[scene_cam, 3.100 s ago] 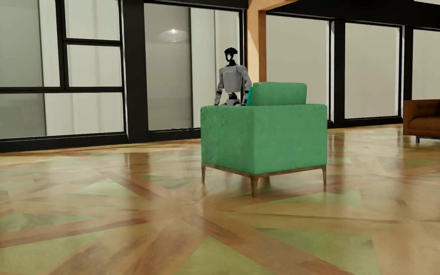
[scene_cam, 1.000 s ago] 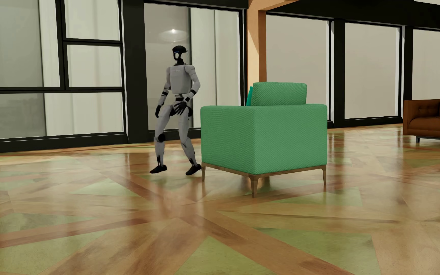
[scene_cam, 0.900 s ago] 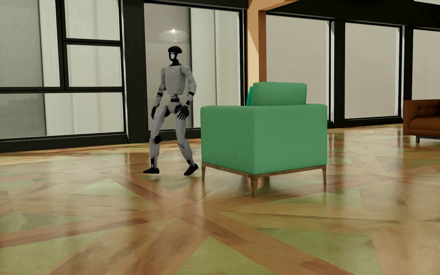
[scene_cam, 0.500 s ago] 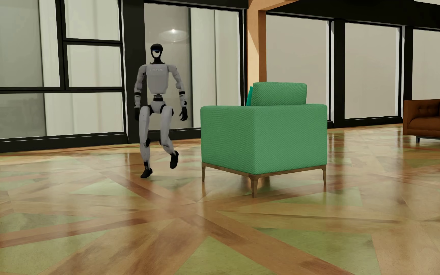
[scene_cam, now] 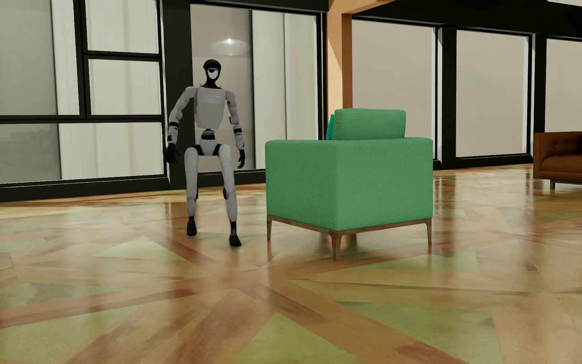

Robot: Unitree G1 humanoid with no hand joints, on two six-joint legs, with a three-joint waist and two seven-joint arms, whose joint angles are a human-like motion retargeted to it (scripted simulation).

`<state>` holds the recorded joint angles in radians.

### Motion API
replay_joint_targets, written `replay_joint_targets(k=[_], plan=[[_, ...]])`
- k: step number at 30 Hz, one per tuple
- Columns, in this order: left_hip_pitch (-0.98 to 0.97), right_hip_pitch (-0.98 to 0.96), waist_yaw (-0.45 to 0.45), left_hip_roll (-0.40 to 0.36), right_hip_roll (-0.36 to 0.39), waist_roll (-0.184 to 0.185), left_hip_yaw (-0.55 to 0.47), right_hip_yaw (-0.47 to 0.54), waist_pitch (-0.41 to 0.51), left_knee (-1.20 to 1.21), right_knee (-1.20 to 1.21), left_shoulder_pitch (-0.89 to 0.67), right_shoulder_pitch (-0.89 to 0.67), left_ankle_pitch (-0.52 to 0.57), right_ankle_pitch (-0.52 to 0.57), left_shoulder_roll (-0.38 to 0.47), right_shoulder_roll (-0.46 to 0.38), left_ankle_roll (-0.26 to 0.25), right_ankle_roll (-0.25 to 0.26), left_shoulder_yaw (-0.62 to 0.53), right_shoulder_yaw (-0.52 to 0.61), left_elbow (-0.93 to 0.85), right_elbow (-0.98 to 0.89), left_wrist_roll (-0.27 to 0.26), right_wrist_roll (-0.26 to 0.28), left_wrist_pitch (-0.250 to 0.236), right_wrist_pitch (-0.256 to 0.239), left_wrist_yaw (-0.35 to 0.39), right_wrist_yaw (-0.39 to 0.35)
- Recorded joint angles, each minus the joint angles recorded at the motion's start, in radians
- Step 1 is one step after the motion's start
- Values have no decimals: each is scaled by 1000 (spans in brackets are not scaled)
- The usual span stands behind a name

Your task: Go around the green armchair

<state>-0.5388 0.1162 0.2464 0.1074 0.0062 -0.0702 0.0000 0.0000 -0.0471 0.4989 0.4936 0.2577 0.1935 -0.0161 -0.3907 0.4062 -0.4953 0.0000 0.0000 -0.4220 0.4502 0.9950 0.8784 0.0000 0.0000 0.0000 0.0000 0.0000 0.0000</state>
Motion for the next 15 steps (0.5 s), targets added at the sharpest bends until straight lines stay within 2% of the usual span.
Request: replay_joint_targets(k=[1, 2, 4, 5, 6, 9, 10, 13, 15], plan=[[11, 17, -10, -16, -14, -16, 0, 0, 2, 25, 8, -2, 8, 34, 67, 5, 22, 0, 0, -17, -11, 36, -22, 0, 0, 0, 0, 0, 0], [23, 23, -24, -39, -29, -34, 0, 0, 2, 48, 27, -5, 22, 42, 187, 11, 49, 0, 0, -33, -20, 65, -42, 0, 0, 0, 0, 0, 0], [78, -21, -47, -73, -60, -52, 0, 0, -9, 55, 143, -12, 58, 9, 520, 22, 91, 0, 0, -33, 0, 78, -82, 0, 0, 0, 0, 0, 0], [116, -72, -53, -81, -75, -47, 0, 0, -19, 43, 240, -12, 72, -14, 640, 26, 97, 0, 0, -20, 27, 54, -110, 0, 0, 0, 0, 0, 0], [154, -131, -59, -86, -89, -39, 0, 0, -25, 37, 352, -11, 79, -37, 676, 31, 94, 0, 0, -8, 53, 11, -141, 0, 0, 0, 0, 0, 0], [273, -285, -90, -105, -106, -11, 0, 0, 6, 35, 629, -37, 62, -100, 507, 44, 77, 0, 0, 23, 60, -125, -167, 0, 0, 0, 0, 0, 0], [308, -333, -113, -110, -100, 3, 0, 0, 20, 31, 657, -55, 49, -113, 497, 44, 70, 0, 0, 35, 52, -147, -156, 0, 0, 0, 0, 0, 0], [401, -460, -209, -114, -55, 44, 0, 0, 43, 17, 559, -105, 28, -148, 639, 51, 43, 0, 0, 49, 44, -174, -152, 0, 0, 0, 0, 0, 0], [454, -532, -268, -114, -34, 62, 0, 0, 52, 15, 443, -122, 36, -183, 601, 60, 24, 0, 0, 50, 42, -190, -166, 0, 0, 0, 0, 0, 0]])
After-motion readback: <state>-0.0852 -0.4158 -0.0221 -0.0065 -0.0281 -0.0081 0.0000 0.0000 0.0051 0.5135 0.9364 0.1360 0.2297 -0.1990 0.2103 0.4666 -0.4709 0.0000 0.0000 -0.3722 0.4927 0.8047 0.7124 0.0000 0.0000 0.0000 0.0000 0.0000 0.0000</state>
